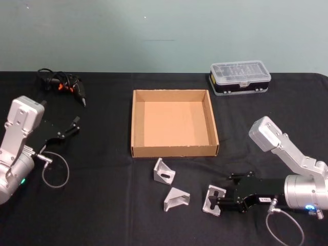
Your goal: Use one hand to pick up the angle iron from the table and place it into the box.
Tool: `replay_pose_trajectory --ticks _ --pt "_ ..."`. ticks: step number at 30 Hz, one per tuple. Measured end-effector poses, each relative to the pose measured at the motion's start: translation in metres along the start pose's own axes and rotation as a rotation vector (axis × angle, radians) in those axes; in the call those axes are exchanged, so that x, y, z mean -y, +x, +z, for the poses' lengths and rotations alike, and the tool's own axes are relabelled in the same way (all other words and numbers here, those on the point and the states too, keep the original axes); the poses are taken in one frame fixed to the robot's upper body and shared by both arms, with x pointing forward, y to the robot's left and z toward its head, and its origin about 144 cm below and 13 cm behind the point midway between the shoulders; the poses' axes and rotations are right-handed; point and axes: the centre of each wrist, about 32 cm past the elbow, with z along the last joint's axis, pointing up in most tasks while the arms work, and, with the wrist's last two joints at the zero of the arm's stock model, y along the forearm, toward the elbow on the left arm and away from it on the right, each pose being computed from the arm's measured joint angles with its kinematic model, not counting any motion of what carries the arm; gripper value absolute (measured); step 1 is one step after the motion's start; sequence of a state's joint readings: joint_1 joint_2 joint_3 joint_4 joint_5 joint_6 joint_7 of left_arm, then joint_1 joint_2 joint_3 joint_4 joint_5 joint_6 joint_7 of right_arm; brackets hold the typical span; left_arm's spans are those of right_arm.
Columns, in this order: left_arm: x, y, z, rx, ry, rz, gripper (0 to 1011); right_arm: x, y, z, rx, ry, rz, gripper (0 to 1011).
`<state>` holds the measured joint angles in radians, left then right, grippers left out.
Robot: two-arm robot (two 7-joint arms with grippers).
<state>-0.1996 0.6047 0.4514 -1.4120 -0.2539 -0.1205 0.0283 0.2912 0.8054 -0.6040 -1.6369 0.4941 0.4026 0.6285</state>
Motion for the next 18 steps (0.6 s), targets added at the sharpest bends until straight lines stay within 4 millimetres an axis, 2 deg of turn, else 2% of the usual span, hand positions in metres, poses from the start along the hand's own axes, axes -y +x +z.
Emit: replay_pose_trajectory --ticks 3,4,9,12,13,16,18 --pt "0.0000 0.0000 0.0000 0.000 0.000 0.000 1000 -0.0003 -0.0004 -0.0010 0.002 0.001 0.001 609" --pt "0.0000 0.0000 0.0000 0.000 0.000 0.000 1000 -0.0004 -0.0005 -0.0012 0.003 0.000 0.001 548" --pt "0.0000 0.0000 0.0000 0.000 0.000 0.000 1000 -0.0013 -0.0014 -0.0025 0.003 0.003 0.003 404" --pt "0.0000 0.0000 0.0000 0.000 0.000 0.000 1000 -0.0025 -0.0020 -0.0027 0.004 0.008 0.006 281" --pt "0.0000 0.0000 0.0000 0.000 0.000 0.000 1000 -0.0025 -0.0020 -0.0027 0.004 0.008 0.006 281" --pt "0.0000 0.0000 0.0000 0.000 0.000 0.000 1000 -0.0035 -0.0023 -0.0027 0.006 0.010 0.011 165" --pt "0.0000 0.0000 0.0000 0.000 0.000 0.000 1000 -0.0037 -0.0023 -0.0026 0.008 0.010 0.012 136"
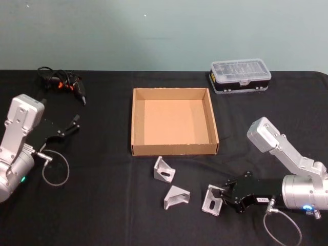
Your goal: Use one hand to pick up the angle iron from the table and place it into the box.
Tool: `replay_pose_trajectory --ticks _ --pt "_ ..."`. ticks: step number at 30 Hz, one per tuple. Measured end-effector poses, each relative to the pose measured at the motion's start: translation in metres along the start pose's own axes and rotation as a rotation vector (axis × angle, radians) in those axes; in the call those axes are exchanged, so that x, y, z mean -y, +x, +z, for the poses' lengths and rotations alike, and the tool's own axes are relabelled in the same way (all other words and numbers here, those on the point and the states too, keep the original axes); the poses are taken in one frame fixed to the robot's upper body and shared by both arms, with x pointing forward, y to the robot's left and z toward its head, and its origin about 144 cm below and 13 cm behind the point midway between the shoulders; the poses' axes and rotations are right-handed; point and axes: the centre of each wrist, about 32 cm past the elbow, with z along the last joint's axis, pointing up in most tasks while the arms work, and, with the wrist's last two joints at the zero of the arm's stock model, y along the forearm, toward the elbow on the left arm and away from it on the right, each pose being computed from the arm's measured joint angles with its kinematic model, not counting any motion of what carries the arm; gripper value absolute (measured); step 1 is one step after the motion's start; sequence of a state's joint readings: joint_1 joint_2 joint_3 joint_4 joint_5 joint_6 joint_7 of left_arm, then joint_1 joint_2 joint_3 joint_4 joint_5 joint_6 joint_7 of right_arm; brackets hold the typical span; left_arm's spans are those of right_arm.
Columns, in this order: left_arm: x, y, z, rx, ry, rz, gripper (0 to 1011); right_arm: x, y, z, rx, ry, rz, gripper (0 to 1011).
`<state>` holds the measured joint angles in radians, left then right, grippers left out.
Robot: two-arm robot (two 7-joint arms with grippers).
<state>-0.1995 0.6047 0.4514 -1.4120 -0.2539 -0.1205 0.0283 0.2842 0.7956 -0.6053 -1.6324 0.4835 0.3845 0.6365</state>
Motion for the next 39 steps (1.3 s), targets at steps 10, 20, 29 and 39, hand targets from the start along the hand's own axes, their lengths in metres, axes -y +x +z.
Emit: replay_pose_trajectory --ticks 10,20,29,39 --pt "0.000 0.000 0.000 0.000 0.000 0.000 1000 0.002 -0.001 0.001 0.010 0.006 -0.003 81" --pt "0.000 0.000 0.000 0.000 0.000 0.000 1000 0.022 -0.003 0.032 0.063 0.116 -0.124 81" --pt "0.000 0.000 0.000 0.000 0.000 0.000 1000 0.023 0.005 0.059 0.088 0.170 -0.257 81" --pt "0.000 0.000 0.000 0.000 0.000 0.000 1000 -0.012 0.032 0.075 0.061 0.145 -0.304 81"
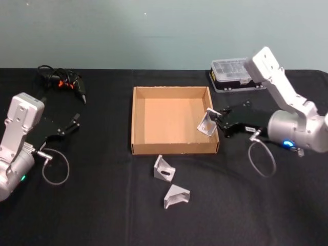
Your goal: Use one hand to pick up the angle iron from the table and place it into the box.
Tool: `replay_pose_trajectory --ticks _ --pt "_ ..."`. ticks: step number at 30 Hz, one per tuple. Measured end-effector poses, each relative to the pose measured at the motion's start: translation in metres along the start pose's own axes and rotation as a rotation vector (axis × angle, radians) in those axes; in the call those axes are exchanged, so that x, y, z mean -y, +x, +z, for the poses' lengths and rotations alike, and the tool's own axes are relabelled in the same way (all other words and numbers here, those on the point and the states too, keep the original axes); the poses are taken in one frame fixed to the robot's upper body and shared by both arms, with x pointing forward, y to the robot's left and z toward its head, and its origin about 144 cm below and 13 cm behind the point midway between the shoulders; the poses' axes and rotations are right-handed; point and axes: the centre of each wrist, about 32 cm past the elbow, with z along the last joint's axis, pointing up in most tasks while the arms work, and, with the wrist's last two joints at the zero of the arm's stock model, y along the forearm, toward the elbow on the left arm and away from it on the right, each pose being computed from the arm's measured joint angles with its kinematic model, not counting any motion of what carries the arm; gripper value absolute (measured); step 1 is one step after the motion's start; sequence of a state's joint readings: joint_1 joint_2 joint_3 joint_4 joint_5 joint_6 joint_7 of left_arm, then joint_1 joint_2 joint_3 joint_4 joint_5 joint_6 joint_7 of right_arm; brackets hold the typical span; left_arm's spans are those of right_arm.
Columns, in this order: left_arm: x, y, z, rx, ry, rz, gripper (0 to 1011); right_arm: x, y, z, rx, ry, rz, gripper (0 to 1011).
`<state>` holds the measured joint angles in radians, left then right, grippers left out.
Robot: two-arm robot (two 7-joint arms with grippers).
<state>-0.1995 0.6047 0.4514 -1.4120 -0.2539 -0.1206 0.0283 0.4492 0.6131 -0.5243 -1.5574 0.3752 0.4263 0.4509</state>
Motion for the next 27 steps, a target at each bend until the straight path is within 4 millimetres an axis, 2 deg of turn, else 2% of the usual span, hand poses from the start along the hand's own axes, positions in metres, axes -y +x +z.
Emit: replay_pose_trajectory --ticks 13,27 --pt "0.000 0.000 0.000 0.000 0.000 0.000 1000 -0.048 0.008 -0.006 -0.036 -0.052 -0.007 80" --pt "0.000 0.000 0.000 0.000 0.000 0.000 1000 -0.076 0.008 -0.005 -0.030 -0.101 -0.011 81"
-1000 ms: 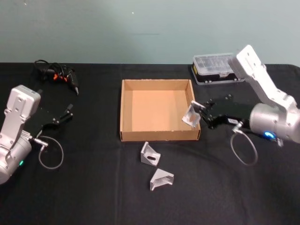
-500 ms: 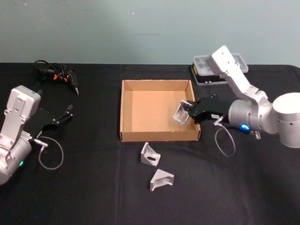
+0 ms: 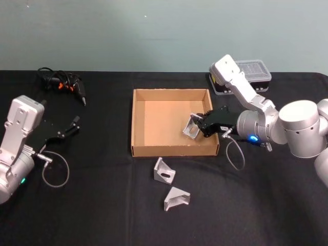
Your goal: Use one hand to pick up the angle iron from the table and place it into the box.
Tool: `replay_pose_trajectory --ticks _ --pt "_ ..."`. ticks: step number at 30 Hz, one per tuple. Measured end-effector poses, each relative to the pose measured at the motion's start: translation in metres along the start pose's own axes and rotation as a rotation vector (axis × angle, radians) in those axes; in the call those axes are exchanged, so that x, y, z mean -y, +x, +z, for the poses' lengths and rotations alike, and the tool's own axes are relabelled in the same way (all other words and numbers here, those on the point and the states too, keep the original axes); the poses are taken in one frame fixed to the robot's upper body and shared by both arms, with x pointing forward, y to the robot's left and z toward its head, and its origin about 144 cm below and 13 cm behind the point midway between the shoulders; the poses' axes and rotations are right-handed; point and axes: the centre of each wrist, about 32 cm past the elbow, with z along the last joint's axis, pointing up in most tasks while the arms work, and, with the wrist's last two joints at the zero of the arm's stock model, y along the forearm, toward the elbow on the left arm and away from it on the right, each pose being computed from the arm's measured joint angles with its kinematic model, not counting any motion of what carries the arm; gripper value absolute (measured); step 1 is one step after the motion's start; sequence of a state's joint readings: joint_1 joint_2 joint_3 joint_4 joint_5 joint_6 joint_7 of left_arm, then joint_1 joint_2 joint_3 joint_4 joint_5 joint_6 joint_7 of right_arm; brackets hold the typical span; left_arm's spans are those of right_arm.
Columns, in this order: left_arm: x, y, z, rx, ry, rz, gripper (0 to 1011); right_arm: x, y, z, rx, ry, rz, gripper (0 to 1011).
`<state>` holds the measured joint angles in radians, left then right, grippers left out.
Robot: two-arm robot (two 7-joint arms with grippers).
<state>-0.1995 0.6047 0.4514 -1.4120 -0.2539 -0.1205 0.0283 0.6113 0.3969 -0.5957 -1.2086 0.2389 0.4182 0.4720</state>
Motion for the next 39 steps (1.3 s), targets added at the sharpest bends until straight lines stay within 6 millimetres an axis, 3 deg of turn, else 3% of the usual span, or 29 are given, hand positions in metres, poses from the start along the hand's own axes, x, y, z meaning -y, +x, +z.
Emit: replay_pose_trajectory --ticks 9,13,26,39 --pt "0.000 0.000 0.000 0.000 0.000 0.000 1000 -0.004 -0.001 -0.002 0.000 -0.022 0.005 81" --pt "0.000 0.000 0.000 0.000 0.000 0.000 1000 -0.004 -0.001 -0.004 0.002 -0.026 0.007 144" --pt "0.000 0.000 0.000 0.000 0.000 0.000 1000 0.015 -0.001 0.001 0.021 0.043 -0.016 579" --pt "0.000 0.000 0.000 0.000 0.000 0.000 1000 0.073 -0.023 0.000 0.082 0.143 0.002 960"
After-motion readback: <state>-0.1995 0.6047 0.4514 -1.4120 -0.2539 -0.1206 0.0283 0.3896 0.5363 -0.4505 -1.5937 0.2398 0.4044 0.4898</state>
